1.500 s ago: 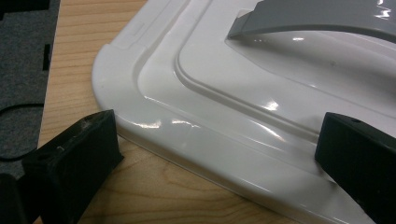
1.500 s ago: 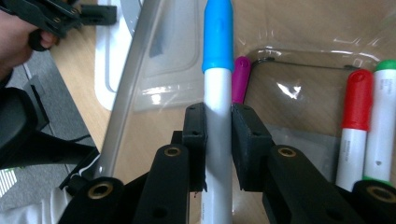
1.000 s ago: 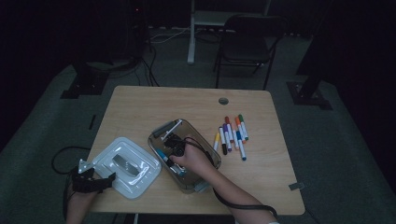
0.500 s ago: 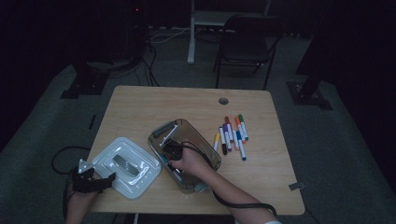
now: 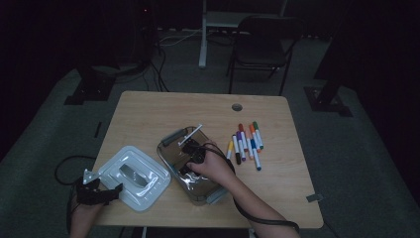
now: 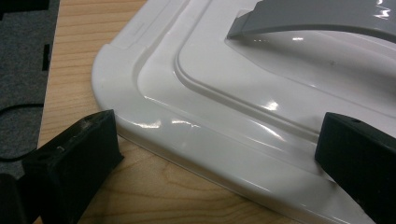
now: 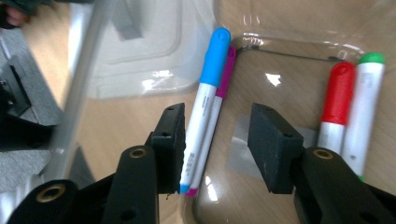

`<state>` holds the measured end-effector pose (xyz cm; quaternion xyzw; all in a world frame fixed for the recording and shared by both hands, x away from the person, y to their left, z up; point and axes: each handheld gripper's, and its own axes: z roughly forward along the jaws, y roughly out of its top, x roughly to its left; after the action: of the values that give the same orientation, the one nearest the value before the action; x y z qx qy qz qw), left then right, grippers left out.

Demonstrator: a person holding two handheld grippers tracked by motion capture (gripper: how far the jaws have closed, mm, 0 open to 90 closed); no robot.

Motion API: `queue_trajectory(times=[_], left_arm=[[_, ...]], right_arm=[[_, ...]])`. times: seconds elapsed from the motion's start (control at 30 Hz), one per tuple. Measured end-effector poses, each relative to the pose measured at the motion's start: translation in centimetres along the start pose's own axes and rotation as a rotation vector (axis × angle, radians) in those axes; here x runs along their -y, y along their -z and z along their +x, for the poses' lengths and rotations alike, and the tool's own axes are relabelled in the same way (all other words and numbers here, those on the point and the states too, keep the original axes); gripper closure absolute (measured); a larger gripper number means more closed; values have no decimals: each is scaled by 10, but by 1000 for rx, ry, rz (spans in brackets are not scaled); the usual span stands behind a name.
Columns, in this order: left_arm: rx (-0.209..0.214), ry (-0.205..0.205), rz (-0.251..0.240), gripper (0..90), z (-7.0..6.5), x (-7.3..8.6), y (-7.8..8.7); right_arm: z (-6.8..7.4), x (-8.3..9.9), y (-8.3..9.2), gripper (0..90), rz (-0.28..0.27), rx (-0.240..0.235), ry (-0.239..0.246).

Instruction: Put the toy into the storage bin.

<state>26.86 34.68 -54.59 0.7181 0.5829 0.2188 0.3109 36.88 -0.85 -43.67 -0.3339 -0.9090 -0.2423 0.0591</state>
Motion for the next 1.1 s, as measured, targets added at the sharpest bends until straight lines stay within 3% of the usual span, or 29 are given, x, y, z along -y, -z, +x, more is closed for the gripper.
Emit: queue_trajectory(times=[0.3,0.57,0.7,0.93,1.1], left_arm=[[-1,2,-2,5,0,0,0],[0,2,-2,5,0,0,0],[-1,2,-2,5,0,0,0],[-1,2,-1,5,0,0,0],[-1,2,-1,5,0,0,0]], right_arm=[[-9,22,43,531,-119,3,-15],[-23,47,76,519,-246,16,-62],[-30,57,89,519,-285,22,-80],[-52,83,118,511,-385,101,-113],[-73,101,129,507,-411,143,-166]])
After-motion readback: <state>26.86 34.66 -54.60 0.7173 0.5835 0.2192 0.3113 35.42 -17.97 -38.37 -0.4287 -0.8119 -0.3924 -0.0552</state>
